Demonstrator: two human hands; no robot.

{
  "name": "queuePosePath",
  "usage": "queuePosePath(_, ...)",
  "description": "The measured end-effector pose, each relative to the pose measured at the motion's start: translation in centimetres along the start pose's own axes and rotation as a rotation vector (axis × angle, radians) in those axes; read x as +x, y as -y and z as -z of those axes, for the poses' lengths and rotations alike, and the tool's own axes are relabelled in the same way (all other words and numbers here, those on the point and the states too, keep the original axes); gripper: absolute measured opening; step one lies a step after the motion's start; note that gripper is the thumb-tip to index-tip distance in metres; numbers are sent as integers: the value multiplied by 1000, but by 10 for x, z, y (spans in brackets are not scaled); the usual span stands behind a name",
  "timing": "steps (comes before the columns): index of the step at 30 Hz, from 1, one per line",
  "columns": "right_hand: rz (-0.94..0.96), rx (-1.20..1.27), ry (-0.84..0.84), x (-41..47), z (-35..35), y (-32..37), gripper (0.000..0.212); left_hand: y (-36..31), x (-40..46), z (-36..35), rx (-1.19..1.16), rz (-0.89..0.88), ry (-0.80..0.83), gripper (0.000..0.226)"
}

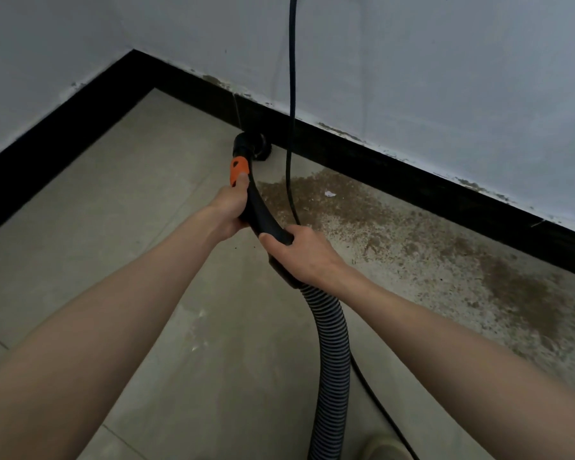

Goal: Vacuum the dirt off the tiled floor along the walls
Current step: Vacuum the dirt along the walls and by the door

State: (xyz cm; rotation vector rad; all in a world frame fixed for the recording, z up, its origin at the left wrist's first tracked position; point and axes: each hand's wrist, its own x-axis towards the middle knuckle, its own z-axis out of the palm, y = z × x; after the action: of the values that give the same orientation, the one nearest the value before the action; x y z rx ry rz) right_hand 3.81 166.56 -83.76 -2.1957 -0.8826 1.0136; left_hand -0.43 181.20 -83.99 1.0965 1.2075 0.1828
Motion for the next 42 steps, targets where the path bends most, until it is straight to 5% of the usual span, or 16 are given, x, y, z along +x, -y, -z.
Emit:
queuePosePath(16, -137, -15, -122, -65, 14, -41, 40, 31, -29, -54, 68, 29, 195, 53)
queuePosePath(27, -213, 20, -193, -96, 26, -46, 41, 35, -55, -79, 94, 36, 198, 42)
queuePosePath(42, -189, 51, -218, -103, 17, -35, 41, 31, -66, -70, 93, -11, 211, 53)
